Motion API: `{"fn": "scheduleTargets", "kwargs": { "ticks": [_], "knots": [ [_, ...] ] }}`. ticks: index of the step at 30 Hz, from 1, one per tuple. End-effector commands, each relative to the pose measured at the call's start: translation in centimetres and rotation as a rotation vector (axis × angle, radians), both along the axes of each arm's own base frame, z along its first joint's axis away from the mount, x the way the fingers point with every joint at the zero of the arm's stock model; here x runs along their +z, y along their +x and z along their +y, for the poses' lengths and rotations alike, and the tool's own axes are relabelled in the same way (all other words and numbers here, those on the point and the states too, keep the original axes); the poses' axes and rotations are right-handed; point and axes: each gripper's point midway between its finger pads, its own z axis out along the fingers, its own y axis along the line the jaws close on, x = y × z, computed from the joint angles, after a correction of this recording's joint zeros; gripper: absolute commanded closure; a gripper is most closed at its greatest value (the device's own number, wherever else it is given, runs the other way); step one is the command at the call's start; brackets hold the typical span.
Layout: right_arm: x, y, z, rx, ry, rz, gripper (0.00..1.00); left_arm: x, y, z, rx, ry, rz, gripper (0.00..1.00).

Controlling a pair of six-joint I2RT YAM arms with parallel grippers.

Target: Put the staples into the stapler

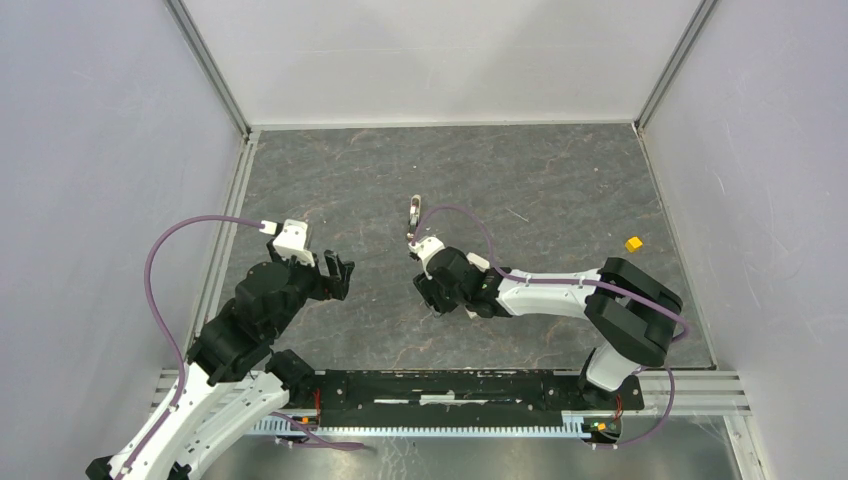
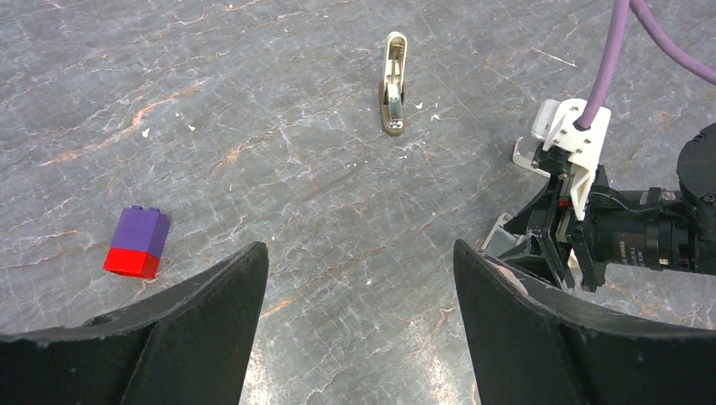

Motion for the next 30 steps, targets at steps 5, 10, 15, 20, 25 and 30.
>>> {"fn": "scheduleTargets", "kwargs": {
  "ticks": [5, 10, 15, 20, 25, 30],
  "knots": [
    [0.6, 0.1, 0.8, 0.009, 0.059, -0.007, 0.44, 0.4, 0.4, 0.2, -0.006, 0.039, -0.033, 0.13],
    [0.7, 0.1, 0.9, 0.011, 0.065, -0.004, 0.45, 0.4, 0.4, 0.2, -0.006, 0.039, -0.034, 0.13],
    [0.4, 0.1, 0.6, 0.000, 0.048, -0.003, 0.44, 0.4, 0.4, 0.2, -0.005, 0.038, -0.035, 0.13],
    [0.0, 0.0, 0.4, -0.005, 0.035, 0.002, 0.43, 0.4, 0.4, 0.2, -0.007, 0.039, -0.033, 0.13],
    [-0.2, -0.2, 0.5, -0.001, 0.034, 0.008, 0.44, 0.3, 0.4, 0.2, -0.006, 0.039, -0.033, 0.13],
    [-0.3, -0.4, 0.6, 0.007, 0.036, 0.016, 0.44, 0.4, 0.4, 0.1, -0.007, 0.039, -0.033, 0.13]
  ]
}}
